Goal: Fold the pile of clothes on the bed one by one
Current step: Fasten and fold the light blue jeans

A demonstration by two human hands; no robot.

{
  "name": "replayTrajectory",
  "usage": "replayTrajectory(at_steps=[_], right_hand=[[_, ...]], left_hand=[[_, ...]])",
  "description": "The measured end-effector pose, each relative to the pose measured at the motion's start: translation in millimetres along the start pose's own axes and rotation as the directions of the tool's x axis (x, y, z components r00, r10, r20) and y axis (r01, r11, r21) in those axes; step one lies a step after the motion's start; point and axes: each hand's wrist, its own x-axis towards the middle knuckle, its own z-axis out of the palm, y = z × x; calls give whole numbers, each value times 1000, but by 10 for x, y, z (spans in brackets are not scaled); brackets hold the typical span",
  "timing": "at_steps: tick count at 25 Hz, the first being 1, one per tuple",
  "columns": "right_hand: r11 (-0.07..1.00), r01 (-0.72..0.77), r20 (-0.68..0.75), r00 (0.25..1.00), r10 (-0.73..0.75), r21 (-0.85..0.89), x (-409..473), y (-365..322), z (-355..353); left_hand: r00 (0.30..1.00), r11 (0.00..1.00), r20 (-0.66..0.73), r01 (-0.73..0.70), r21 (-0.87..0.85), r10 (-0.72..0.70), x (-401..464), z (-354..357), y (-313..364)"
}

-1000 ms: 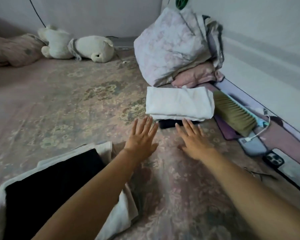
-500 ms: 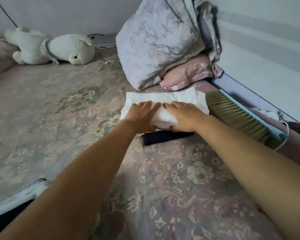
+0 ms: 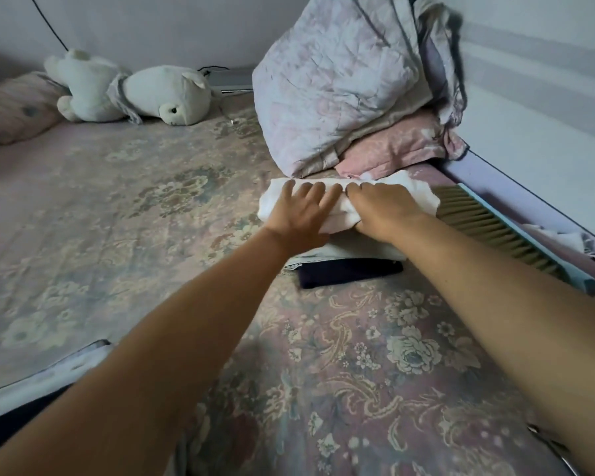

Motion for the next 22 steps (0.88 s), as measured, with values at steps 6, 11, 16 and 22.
replayTrajectory(at_steps=[6, 11, 16, 22], right_hand=[[984, 87, -132, 985, -108, -154, -208, -145, -681], [963, 254, -240, 933, -267, -86, -554, -920, -1540], [943, 333, -359, 881, -308, 8, -723, -2013, -2366], [918, 317, -737, 556, -384, -239, -1385, -3262, -1763]], left_hand=[[951, 990, -306, 13, 144, 32, -291, -515, -337], [902, 957, -412, -5, 290, 130, -1366, -1236, -1102], [895, 898, -445, 184, 399, 14, -2586, -2020, -1808], [815, 848, -575, 356, 392, -76, -4110, -1373, -1477]])
